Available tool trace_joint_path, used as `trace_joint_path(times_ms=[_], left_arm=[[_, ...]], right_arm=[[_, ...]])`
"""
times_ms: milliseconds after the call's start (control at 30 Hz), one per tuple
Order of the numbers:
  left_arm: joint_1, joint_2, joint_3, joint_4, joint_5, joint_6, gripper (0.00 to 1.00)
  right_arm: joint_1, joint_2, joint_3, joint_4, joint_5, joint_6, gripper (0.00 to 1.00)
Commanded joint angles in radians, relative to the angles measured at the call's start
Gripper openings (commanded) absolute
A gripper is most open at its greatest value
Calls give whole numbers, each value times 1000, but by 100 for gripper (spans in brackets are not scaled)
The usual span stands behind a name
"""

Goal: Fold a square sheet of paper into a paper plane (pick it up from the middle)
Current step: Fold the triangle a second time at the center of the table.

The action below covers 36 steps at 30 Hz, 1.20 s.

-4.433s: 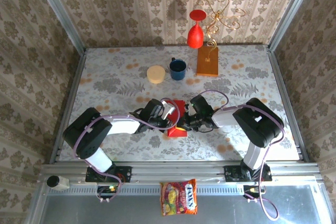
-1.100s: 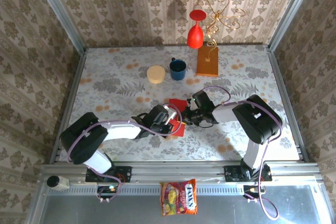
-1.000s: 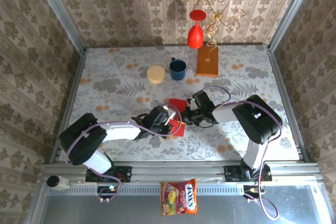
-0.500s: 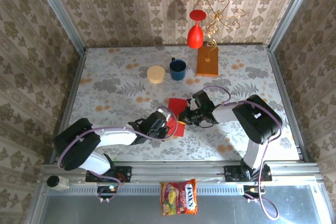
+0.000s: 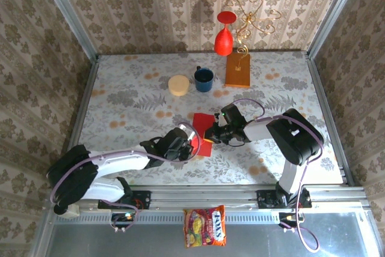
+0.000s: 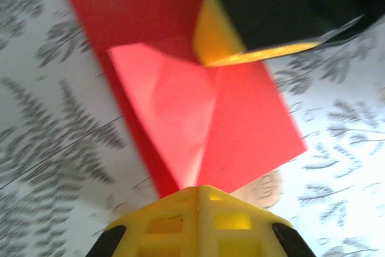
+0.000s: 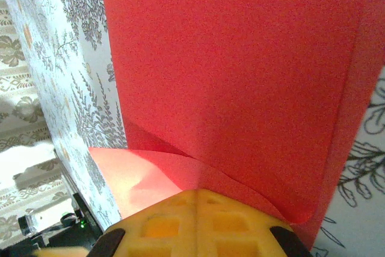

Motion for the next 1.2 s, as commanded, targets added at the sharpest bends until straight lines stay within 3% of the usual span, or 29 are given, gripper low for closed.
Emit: trace_joint_path(times_ms=[0,167,367,1167], left_arm=[[-9,53,52,72,140,65,0],[-7,155,95,92,215,93,0],[16,211,73,129,215,94,0],[166,158,-123,232,179,1,0]], right_arm=[[-17,52,-49,-137,98,9,0],[-18,59,-44,-144,102,8,0],[-19,55,-47,-151,105,3,0],[-38,53,-64,-150,105,-7,0]])
